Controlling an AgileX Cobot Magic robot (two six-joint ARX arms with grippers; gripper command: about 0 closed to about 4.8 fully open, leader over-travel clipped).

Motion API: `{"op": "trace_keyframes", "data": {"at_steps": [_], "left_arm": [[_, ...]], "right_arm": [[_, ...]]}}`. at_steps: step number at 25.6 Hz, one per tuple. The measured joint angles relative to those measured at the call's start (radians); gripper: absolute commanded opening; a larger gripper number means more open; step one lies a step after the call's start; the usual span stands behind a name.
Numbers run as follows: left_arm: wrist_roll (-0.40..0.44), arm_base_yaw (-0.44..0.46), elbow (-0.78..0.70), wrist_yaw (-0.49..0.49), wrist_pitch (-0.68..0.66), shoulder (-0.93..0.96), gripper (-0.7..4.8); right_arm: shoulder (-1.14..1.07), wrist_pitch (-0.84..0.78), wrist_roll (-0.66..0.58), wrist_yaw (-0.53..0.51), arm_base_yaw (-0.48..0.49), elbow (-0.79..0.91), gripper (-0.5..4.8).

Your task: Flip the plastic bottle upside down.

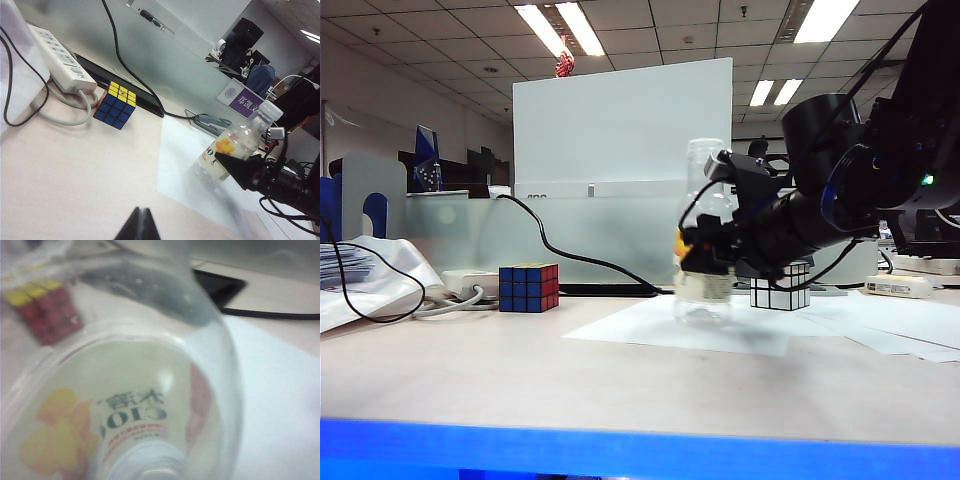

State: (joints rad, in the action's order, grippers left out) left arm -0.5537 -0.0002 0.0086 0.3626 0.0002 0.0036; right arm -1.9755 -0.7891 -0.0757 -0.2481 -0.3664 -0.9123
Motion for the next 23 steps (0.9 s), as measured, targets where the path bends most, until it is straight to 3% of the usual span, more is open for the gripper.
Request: {"op": "trace_keyframes", "data": {"at_steps": [5, 9, 13, 15, 18, 20, 23], "left_arm": [[0.000, 0.000, 0.000, 0.000, 0.000, 0.000, -0.04], [0.000, 0.000, 0.000, 0.000, 0.001, 0.000, -0.04], [-0.001, 0.000, 0.000, 0.002, 0.016, 0.000, -0.04], [-0.002, 0.000, 0.000, 0.032, 0.054, 0.000, -0.04], [-0.018, 0.000, 0.000, 0.097, 0.151, 0.000, -0.01], [-0.046, 0.000, 0.000, 0.129, 0.225, 0.000, 0.00], [-0.097, 0.000, 0.000, 0.174, 0.346, 0.000, 0.73]], "right_arm": [[0.000, -0.185, -0.231, -0.182, -0.004, 0.000, 1.73], [0.005, -0.418, -0.463, -0.244, -0.026, -0.003, 0.71], [0.014, -0.587, -0.739, -0.340, -0.054, -0.063, 0.71], [0.038, -0.594, -0.805, -0.394, -0.073, -0.097, 0.65], [0.084, -0.599, -0.859, -0.446, -0.128, -0.162, -0.08], [0.111, -0.604, -0.883, -0.465, -0.166, -0.203, -0.08], [0.141, -0.606, -0.941, -0.490, -0.227, -0.281, -0.08]]}}
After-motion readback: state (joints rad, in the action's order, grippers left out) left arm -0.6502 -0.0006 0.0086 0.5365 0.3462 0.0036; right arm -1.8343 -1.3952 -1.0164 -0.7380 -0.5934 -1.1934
